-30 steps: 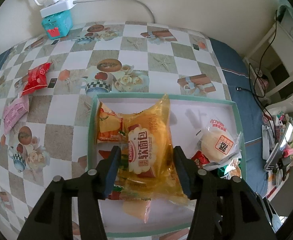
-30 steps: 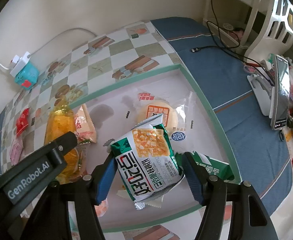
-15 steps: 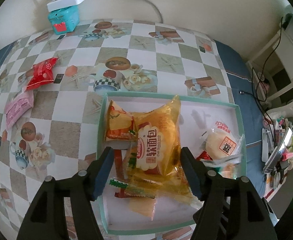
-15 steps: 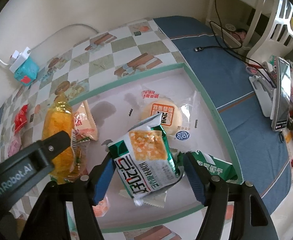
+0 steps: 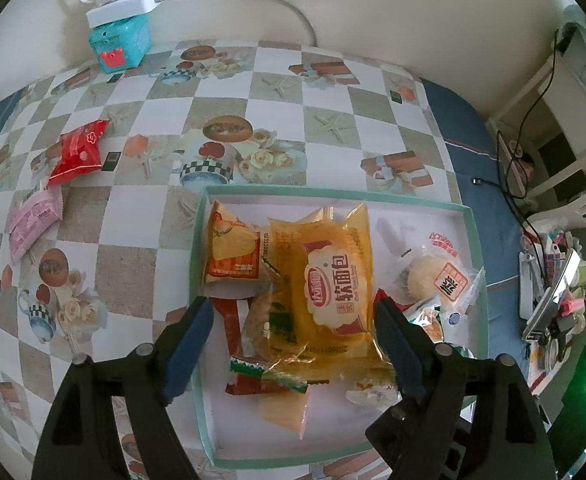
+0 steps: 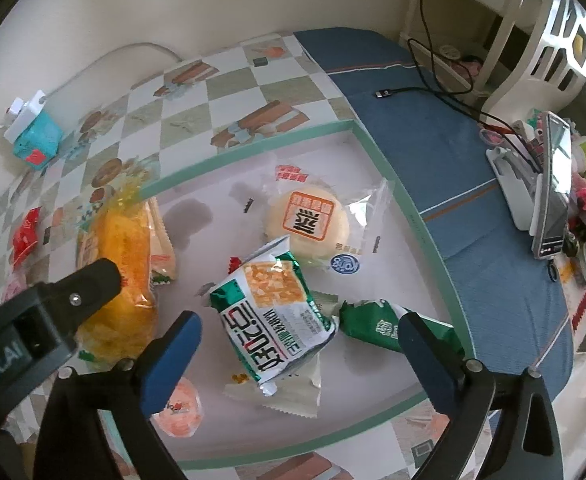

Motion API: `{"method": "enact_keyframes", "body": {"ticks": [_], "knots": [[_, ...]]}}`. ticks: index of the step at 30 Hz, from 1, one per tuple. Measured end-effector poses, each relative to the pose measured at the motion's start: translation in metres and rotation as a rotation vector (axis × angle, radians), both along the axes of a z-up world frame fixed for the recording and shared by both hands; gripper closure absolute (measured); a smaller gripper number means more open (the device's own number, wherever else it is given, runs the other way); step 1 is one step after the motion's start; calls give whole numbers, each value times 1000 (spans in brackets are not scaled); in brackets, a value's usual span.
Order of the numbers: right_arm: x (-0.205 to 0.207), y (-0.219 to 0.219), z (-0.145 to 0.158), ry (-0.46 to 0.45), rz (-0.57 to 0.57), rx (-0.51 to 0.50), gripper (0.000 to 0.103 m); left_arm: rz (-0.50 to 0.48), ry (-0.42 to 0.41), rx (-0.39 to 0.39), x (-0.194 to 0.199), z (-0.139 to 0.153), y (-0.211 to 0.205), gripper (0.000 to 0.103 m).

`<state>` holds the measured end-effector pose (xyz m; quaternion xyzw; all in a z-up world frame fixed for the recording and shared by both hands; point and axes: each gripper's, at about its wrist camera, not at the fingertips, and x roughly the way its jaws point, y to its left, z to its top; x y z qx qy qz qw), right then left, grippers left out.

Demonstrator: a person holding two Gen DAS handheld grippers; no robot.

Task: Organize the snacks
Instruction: 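Move both tools back toward the pink bag and red candy bag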

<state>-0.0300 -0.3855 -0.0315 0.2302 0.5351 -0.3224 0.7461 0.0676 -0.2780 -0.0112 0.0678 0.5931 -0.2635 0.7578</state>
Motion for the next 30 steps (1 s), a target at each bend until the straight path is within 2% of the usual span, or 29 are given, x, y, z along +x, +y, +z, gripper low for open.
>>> {"method": "enact_keyframes", "body": {"ticks": [9, 18, 23, 26, 30], "knots": [[-4, -3, 4, 11, -17, -13, 0, 21, -7, 13, 3, 2, 6, 18], [-11, -12, 11, 13, -62, -22, 0, 26, -51, -7, 3, 20, 11, 17], [-12, -12, 14, 1, -60, -24, 0, 61, -66, 38, 7, 13, 15, 17], [-10, -10, 16, -14, -51, -19, 0, 84, -77, 92, 10, 6, 17, 7], [-8, -8, 16, -14, -43, -18, 0, 105, -69, 123, 15, -2, 21, 6]]}}
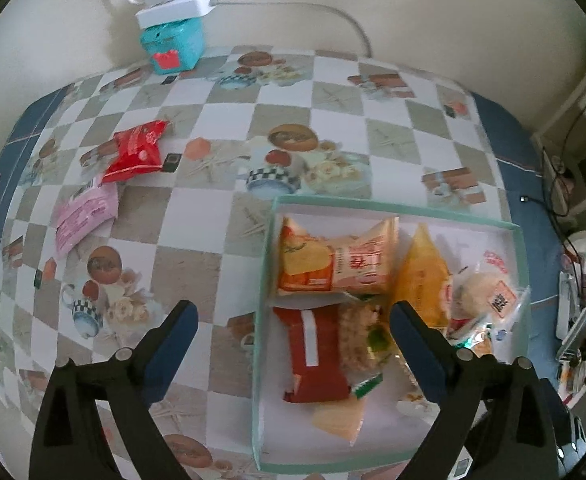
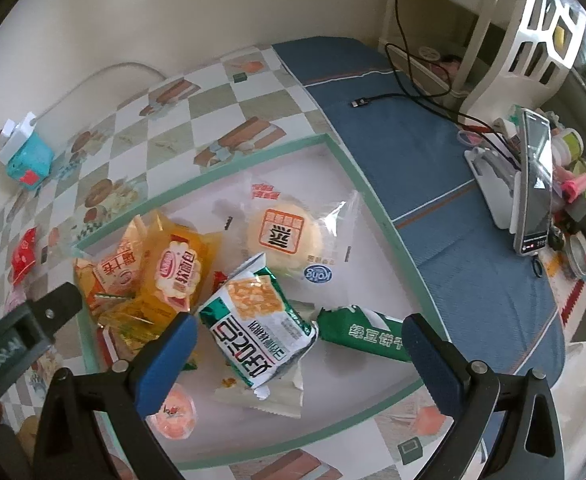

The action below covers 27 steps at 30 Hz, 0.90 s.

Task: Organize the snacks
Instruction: 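Move both tools back toward the pink bag and red candy bag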

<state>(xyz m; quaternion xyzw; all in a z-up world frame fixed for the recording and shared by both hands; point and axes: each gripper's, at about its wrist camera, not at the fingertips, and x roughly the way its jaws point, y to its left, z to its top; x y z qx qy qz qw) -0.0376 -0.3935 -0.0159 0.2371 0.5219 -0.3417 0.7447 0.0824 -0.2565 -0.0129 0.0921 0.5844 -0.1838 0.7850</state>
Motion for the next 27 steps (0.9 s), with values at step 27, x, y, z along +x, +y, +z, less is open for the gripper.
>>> {"method": "enact_keyframes", "body": {"ticks": [27], "knots": [[26, 39, 24, -36, 60, -32, 0, 155, -33, 108, 29, 2, 89, 6]]}}
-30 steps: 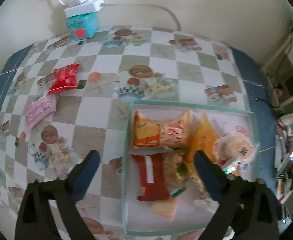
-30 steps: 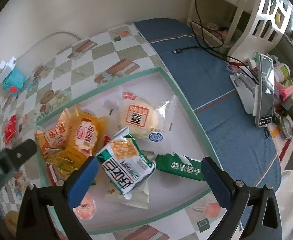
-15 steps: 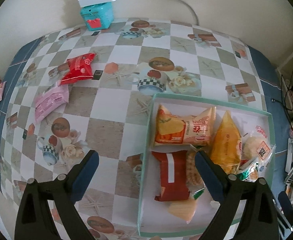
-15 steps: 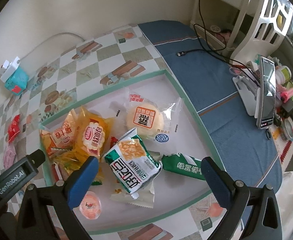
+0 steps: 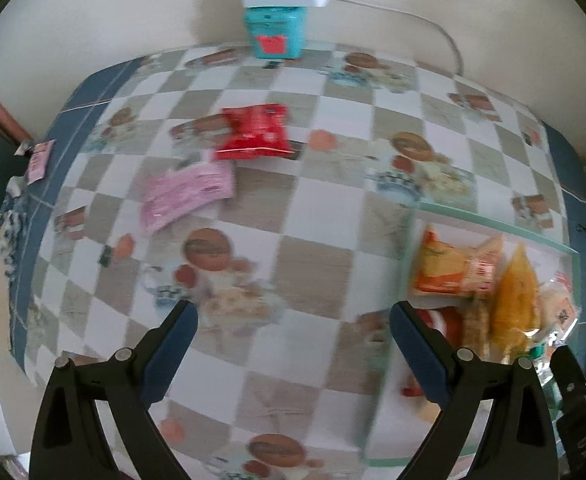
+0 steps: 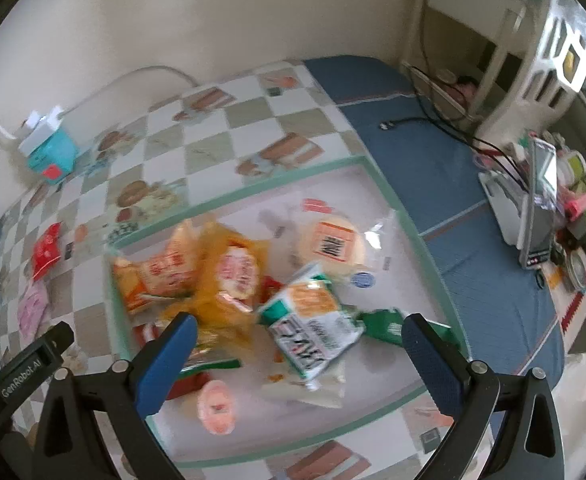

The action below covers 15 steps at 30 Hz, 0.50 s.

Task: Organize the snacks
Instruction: 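Move both tools back toward the pink bag and red candy bag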

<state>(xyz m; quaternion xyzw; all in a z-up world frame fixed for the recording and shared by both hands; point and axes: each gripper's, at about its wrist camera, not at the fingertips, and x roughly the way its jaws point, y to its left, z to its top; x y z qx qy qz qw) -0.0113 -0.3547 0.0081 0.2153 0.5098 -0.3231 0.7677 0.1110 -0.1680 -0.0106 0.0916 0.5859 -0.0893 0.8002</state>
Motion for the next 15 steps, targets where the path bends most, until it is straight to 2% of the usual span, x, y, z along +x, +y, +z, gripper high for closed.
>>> {"method": "enact_keyframes", "body": {"ticks": [5, 15], "knots": [[19, 27, 3, -1, 55, -6, 0, 45, 0, -3, 9, 2, 34, 6], [52, 81, 1, 1, 148, -13, 0, 227, -2, -33, 38, 7, 126, 6]]}}
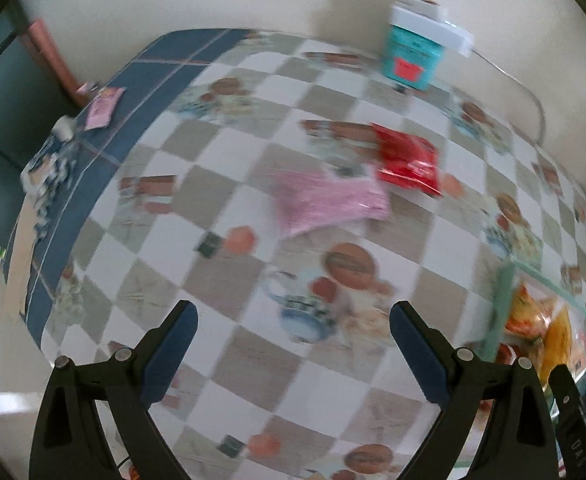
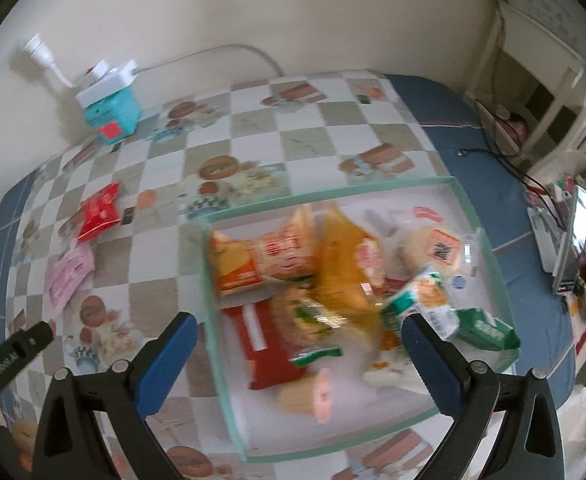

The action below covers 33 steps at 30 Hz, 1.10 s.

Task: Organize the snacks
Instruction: 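Move both tools back toward the pink bag and red candy bag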

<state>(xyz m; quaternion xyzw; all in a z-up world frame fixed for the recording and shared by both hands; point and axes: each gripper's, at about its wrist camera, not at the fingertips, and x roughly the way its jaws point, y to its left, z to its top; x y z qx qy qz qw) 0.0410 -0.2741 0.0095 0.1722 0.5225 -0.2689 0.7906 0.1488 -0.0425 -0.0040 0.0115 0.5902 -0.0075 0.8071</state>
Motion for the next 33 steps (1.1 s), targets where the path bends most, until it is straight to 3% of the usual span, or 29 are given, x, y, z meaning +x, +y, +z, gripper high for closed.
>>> {"method": "enact_keyframes", "body": {"ticks": [7, 16, 28, 33], "knots": [[23, 40, -4, 0, 69, 0, 0, 123, 12, -2, 15, -6, 61, 6], [46, 80, -16, 13, 140, 21, 0, 176, 23, -5, 25, -11, 96, 6], [69, 98, -32, 30, 177, 16, 0, 154, 81, 2, 46, -35, 84, 6], [80, 91, -35, 21, 167, 14, 0, 161, 62, -27, 59, -36, 69, 6]]}}
